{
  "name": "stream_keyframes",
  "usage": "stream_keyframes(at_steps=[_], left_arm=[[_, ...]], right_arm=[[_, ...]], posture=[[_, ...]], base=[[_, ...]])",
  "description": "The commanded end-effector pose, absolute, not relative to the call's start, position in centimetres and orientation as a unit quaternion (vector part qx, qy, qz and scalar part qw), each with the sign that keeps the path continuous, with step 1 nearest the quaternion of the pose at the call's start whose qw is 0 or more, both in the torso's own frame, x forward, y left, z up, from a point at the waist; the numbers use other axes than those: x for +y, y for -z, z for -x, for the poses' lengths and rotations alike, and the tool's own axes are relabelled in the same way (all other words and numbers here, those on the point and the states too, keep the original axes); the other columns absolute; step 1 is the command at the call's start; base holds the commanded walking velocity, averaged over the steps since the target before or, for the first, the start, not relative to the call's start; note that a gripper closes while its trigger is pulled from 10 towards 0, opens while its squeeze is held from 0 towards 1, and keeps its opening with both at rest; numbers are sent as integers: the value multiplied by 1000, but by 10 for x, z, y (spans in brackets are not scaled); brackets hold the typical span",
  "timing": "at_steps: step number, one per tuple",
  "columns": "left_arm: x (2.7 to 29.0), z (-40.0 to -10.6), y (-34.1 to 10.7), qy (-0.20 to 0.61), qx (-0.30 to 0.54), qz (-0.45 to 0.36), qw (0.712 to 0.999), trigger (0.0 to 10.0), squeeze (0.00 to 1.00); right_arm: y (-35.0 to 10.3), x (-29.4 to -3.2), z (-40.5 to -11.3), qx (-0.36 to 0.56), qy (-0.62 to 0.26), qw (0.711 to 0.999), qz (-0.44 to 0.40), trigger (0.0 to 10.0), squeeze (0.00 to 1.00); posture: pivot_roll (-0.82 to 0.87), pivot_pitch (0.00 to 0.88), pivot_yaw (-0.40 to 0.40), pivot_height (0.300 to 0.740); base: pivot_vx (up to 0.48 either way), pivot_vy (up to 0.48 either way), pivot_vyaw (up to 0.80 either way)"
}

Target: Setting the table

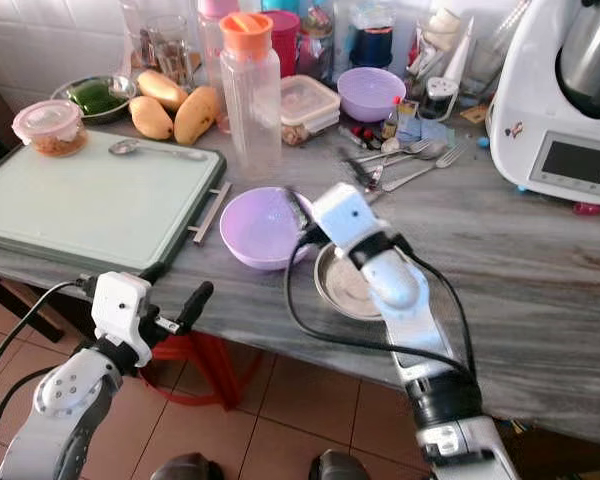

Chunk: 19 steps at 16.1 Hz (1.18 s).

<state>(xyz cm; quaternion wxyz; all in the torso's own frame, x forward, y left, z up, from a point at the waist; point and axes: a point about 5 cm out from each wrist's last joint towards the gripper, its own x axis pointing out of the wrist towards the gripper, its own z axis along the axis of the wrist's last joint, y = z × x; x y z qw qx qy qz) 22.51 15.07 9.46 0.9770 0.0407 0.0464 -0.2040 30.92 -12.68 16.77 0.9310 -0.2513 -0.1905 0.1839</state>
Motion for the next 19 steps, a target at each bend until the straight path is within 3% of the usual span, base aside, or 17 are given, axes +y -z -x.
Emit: stream_keyframes(at_steps=[1,4,9,19], left_arm=[[151,-226,-95,208,44,-44,976,10000,0],[151,-227,-96,217,42,-46,974,10000,0],[153,-226,-95,219,43,-50,973,10000,0],[151,-225,-95,225,48,-50,972,10000,0]], right_arm=[[-175,-134,-308,-204,-150,931,264,10000,0],[-149,-158,-299,-97,-54,968,225,10000,0],[-130,-174,-287,-25,-10,980,196,10000,0],[-97,-166,-278,134,-63,983,109,10000,0]], posture=[[57,0,9,740],[54,0,12,740],[51,3,16,740],[54,8,13,740]], base=[[0,0,0],[0,0,0],[0,0,0],[0,0,0]])
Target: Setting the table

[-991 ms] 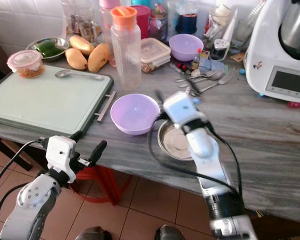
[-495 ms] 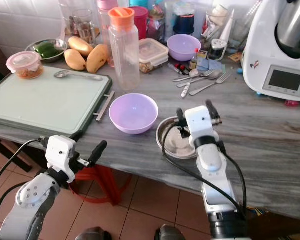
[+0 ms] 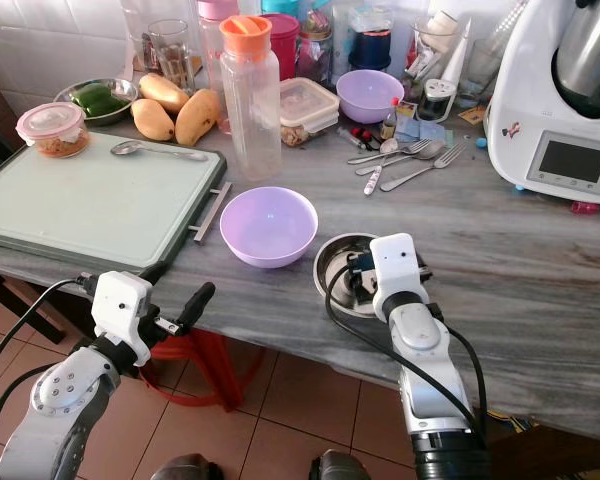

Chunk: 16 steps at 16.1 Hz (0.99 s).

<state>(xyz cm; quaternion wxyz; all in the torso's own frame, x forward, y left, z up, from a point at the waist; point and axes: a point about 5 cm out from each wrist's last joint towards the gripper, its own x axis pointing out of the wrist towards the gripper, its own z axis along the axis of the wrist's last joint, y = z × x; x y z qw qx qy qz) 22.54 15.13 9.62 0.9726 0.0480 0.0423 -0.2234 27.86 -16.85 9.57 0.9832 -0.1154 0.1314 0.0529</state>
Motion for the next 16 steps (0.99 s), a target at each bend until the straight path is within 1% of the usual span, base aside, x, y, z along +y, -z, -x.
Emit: stream_keyframes(at_steps=[1,7,16], left_arm=[[151,-224,-95,225,48,-50,972,10000,0],[150,-224,-94,229,52,-50,971,10000,0],[148,-224,-93,233,53,-51,970,10000,0]], right_arm=[[-97,-165,-277,137,-64,983,107,10000,0],[-90,-153,-269,194,-114,972,61,10000,0],[-89,-145,-266,219,-140,965,34,10000,0]], posture=[[53,8,12,740],[52,8,10,740],[52,3,6,740]], base=[[0,0,0],[0,0,0],[0,0,0]])
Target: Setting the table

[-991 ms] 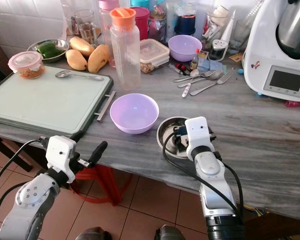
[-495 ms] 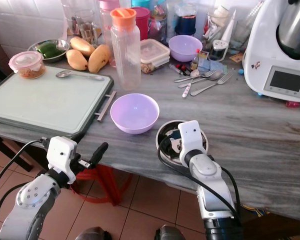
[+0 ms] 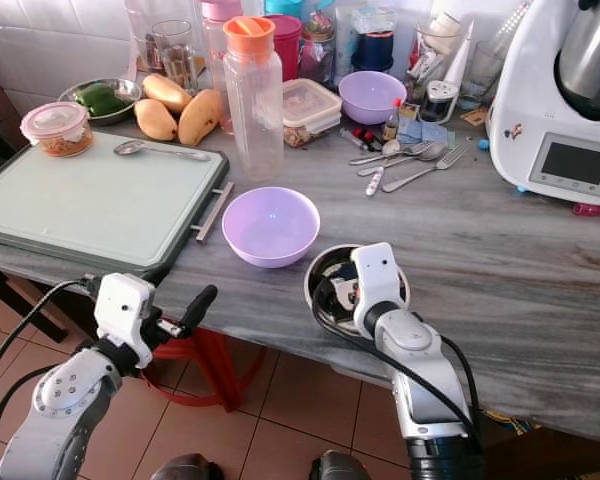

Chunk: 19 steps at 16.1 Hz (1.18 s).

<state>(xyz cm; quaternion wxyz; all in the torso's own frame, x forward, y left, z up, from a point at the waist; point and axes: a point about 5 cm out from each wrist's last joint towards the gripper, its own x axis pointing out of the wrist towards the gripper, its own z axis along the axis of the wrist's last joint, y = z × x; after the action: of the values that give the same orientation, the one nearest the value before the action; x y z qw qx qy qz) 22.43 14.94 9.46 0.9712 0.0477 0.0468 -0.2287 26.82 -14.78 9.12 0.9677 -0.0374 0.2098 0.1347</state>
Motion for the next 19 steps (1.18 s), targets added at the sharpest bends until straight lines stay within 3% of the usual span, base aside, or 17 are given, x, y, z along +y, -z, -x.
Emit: stream_keyframes(at_steps=[1,14,19], left_arm=[[148,-225,-93,233,52,-50,970,10000,0],[147,-224,-94,231,53,-50,970,10000,0],[148,-224,-93,231,54,-51,970,10000,0]], right_arm=[[-89,-145,-267,219,-140,965,30,10000,0],[-92,-124,-281,205,-171,964,-4,10000,0],[-101,-138,-275,191,-147,971,-2,10000,0]], posture=[[51,5,8,740],[61,13,8,740],[58,11,8,740]], base=[[0,0,0],[0,0,0],[0,0,0]])
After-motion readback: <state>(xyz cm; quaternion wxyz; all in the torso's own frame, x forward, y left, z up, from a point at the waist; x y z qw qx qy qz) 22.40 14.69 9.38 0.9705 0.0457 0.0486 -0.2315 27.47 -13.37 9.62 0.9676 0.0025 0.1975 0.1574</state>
